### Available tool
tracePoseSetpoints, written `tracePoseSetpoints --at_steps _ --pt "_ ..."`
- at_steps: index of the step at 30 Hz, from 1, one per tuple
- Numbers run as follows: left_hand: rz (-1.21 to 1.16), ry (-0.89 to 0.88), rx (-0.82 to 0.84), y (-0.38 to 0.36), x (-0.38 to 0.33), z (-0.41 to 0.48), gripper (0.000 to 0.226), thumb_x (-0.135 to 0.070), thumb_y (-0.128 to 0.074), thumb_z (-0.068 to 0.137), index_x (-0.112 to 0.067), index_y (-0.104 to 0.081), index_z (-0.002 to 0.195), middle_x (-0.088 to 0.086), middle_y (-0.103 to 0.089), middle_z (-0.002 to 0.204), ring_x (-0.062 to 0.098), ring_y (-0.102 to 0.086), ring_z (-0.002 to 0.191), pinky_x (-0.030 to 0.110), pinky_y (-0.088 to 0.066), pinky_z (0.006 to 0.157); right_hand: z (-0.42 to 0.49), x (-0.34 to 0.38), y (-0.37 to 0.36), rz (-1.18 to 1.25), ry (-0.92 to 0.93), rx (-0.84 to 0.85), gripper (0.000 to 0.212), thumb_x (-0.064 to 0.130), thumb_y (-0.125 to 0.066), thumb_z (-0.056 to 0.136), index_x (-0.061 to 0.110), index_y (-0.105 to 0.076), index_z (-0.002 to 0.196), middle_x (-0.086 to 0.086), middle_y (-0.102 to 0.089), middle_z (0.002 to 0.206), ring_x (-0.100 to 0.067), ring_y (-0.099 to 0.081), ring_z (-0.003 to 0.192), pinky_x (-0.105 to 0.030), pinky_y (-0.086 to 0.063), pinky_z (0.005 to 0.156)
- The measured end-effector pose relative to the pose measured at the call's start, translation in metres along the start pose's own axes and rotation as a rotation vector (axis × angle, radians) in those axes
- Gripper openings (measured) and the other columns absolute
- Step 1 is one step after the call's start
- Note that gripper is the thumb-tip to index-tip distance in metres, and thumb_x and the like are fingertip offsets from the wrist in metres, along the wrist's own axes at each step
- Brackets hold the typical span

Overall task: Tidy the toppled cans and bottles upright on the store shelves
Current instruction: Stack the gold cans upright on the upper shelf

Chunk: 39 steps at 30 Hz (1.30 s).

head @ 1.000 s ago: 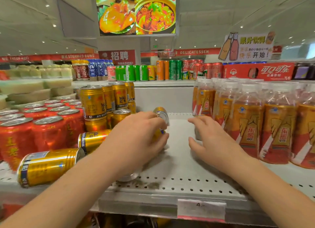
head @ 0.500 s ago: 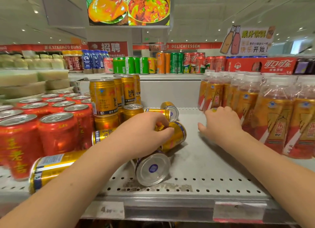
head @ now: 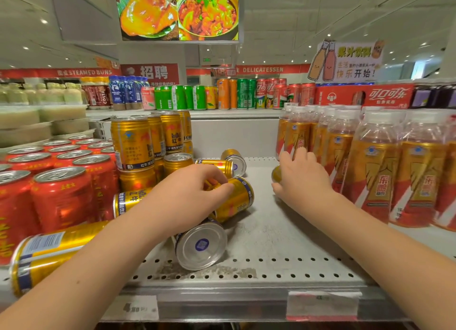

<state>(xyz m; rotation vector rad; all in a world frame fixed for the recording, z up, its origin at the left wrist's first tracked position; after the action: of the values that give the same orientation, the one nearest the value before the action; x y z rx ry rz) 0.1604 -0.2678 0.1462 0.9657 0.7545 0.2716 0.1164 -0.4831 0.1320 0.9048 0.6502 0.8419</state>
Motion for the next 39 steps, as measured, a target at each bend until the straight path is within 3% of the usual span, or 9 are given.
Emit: tracePoseSetpoints --at_steps 8,11,14,19,21,23,28,34,39 --pt "0.068 -0.019 0.007 0.002 -0.006 0.002 0.024 -0.057 -0.057 0.092 -0.041 -0.068 0.107 -0.021 -0.066 0.106 0.0 -0.062 0.097 0.033 -0.056 0.085 -0.004 -0.034 -0.004 0.146 -0.098 0.304 0.059 0.061 -0.05 0.088 0.014 -0.044 0.123 0.002 -0.057 0.091 -0.02 -0.06 0.08 -0.035 -0.048 0.062" --pt "0.122 -0.033 0.013 0.002 -0.007 0.004 0.026 -0.057 -0.057 0.093 -0.041 -0.067 0.112 -0.02 -0.065 0.109 0.001 -0.061 0.098 0.033 -0.056 0.086 -0.005 -0.039 -0.005 0.384 -0.074 0.32 0.073 0.064 -0.061 0.082 0.021 -0.041 0.137 0.005 -0.057 0.105 -0.011 -0.058 0.081 -0.032 -0.053 0.066" --pt "0.179 -0.042 0.05 0.002 -0.01 0.006 0.031 -0.058 -0.057 0.092 -0.042 -0.064 0.119 -0.019 -0.063 0.114 0.002 -0.061 0.099 0.029 -0.056 0.085 -0.014 -0.038 -0.005 0.72 -0.084 0.28 0.088 0.063 -0.07 0.075 0.032 -0.027 0.146 0.007 -0.048 0.118 -0.003 -0.055 0.081 -0.021 -0.047 0.058" --pt "0.337 -0.022 0.163 -0.001 -0.014 0.014 0.047 -0.06 -0.06 0.09 -0.041 -0.053 0.132 -0.01 -0.061 0.118 0.008 -0.06 0.098 0.027 -0.054 0.08 -0.028 -0.029 -0.006 1.004 -0.04 0.167 0.087 0.046 -0.079 0.07 0.036 -0.032 0.143 0.006 -0.052 0.126 -0.011 -0.059 0.106 -0.032 -0.056 0.086" --pt "0.408 -0.035 0.194 -0.005 -0.018 0.019 0.052 -0.06 -0.061 0.09 -0.035 -0.051 0.135 -0.009 -0.061 0.115 0.009 -0.058 0.094 0.025 -0.051 0.075 -0.037 -0.033 -0.003 1.068 -0.011 0.168 0.082 0.045 -0.084 0.068 0.041 -0.037 0.135 0.015 -0.055 0.12 0.001 -0.061 0.099 -0.014 -0.053 0.073" --pt "0.482 -0.046 0.219 -0.01 -0.021 0.025 0.053 -0.061 -0.06 0.09 -0.03 -0.052 0.132 -0.007 -0.062 0.112 0.011 -0.059 0.094 0.029 -0.053 0.079 -0.047 -0.037 0.0 1.1 0.013 0.193 0.079 0.05 -0.086 0.064 0.048 -0.038 0.126 0.024 -0.054 0.117 0.011 -0.058 0.096 -0.006 -0.047 0.063" --pt "0.573 -0.057 0.293 -0.019 -0.028 0.036 0.055 -0.065 -0.058 0.09 -0.029 -0.051 0.13 -0.006 -0.061 0.107 0.014 -0.058 0.091 0.032 -0.054 0.079 -0.063 -0.042 -0.004 1.117 0.056 0.216 0.081 0.058 -0.08 0.07 0.055 -0.031 0.135 0.026 -0.054 0.123 0.009 -0.054 0.108 -0.019 -0.049 0.086" --pt "0.642 -0.046 0.339 -0.027 -0.03 0.041 0.077 -0.076 -0.061 0.08 -0.03 -0.042 0.138 -0.006 -0.058 0.12 0.019 -0.057 0.104 0.037 -0.053 0.09 -0.076 -0.044 -0.01 1.192 0.082 0.212 0.075 0.065 -0.073 0.073 0.063 -0.028 0.133 0.019 -0.057 0.132 0.001 -0.057 0.117 -0.039 -0.049 0.103" --pt "0.686 -0.028 0.352 -0.035 -0.034 0.049 0.088 -0.076 -0.063 0.079 -0.031 -0.034 0.148 -0.004 -0.058 0.131 0.019 -0.059 0.111 0.034 -0.052 0.092 -0.079 -0.048 -0.009 1.206 0.091 0.185 0.07 0.066 -0.074 0.072 0.07 -0.029 0.126 0.031 -0.057 0.117 0.016 -0.054 0.103 -0.029 -0.049 0.095"
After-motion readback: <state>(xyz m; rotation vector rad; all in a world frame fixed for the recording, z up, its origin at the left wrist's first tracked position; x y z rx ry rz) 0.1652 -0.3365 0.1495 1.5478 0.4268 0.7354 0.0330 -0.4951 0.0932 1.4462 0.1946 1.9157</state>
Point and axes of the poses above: each hand's wrist, its own z-axis towards the middle knuckle, its own y-axis out of the back of the hand, x = y × z, the point moved 6 cm from there along z, towards the middle knuckle
